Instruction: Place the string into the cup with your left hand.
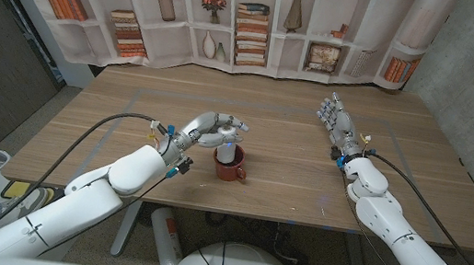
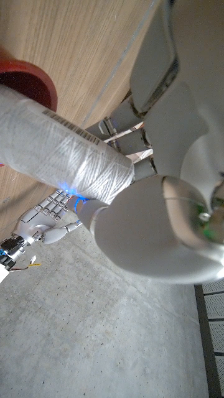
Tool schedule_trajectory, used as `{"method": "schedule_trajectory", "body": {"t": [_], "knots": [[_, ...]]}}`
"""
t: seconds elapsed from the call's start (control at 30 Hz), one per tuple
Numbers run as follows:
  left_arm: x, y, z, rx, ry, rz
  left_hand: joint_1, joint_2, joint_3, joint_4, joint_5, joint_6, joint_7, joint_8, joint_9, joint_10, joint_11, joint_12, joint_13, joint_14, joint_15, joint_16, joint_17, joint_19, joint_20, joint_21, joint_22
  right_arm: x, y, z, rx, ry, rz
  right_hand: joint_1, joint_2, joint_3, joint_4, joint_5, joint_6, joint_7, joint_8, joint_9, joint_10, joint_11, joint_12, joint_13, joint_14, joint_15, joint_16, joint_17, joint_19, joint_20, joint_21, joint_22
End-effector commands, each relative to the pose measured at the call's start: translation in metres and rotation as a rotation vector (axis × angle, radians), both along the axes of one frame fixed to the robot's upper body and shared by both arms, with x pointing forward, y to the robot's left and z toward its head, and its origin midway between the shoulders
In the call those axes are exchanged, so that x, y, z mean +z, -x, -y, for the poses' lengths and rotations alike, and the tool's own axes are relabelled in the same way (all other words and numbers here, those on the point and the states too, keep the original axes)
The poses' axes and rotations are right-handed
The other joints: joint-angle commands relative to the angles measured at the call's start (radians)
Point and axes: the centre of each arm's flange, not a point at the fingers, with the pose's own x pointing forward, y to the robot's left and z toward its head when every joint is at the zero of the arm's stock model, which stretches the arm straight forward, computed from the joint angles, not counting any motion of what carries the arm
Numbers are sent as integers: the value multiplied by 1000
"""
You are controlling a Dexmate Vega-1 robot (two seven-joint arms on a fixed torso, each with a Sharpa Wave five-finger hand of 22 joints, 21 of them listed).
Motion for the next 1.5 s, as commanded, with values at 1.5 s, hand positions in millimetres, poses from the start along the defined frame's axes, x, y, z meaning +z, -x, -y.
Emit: {"method": "schedule_trajectory", "body": {"t": [1.5], "knots": [[-2, 5, -8, 9, -22, -28, -207, -80, -69, 67, -2, -171, -47, -88, 8, -237, 38, -73, 9, -212, -37, -136, 12, -238, 130, -49, 2, -7, -4, -8, 15, 0, -15, 0, 14, 2, -8, -8, 12, -5, 3, 3, 13, 2, 3, 6, 12, 0, 1, 4, 5, -3, 0, 3]]}}
